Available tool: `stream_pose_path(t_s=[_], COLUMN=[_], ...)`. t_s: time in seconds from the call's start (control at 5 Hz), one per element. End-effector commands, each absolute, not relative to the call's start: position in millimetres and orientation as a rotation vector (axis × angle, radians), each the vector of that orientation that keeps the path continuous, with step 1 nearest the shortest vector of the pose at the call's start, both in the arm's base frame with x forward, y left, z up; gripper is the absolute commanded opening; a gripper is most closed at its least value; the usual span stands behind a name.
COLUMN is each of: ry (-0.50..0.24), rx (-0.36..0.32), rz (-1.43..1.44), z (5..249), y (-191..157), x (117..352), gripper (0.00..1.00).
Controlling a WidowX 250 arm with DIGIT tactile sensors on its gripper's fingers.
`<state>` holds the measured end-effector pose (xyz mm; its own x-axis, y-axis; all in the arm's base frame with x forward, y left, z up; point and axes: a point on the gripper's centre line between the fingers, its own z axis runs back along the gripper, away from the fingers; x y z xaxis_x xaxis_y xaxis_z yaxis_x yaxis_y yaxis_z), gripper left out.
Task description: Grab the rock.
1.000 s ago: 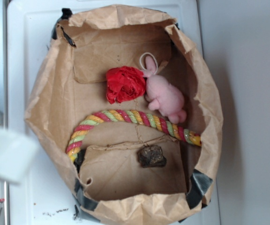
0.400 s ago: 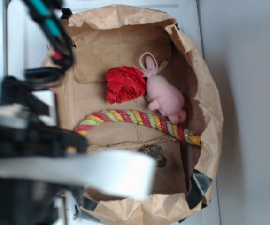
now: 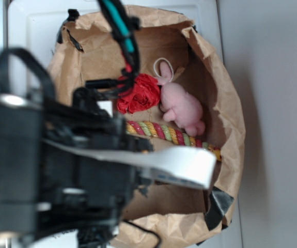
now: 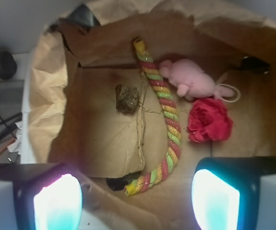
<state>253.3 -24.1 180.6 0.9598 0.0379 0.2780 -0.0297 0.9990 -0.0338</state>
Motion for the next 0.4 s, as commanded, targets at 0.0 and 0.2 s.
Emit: stream_pose_path(t_s=[0.0,0.2], ry=[-0.318,-0.322], rx=[-0.01,-0.025], rz=[0.04,0.036], z=[164.7,159.5], y=[-3.3,0.8], x=[274.5,280.2], gripper=[1.0,1.0])
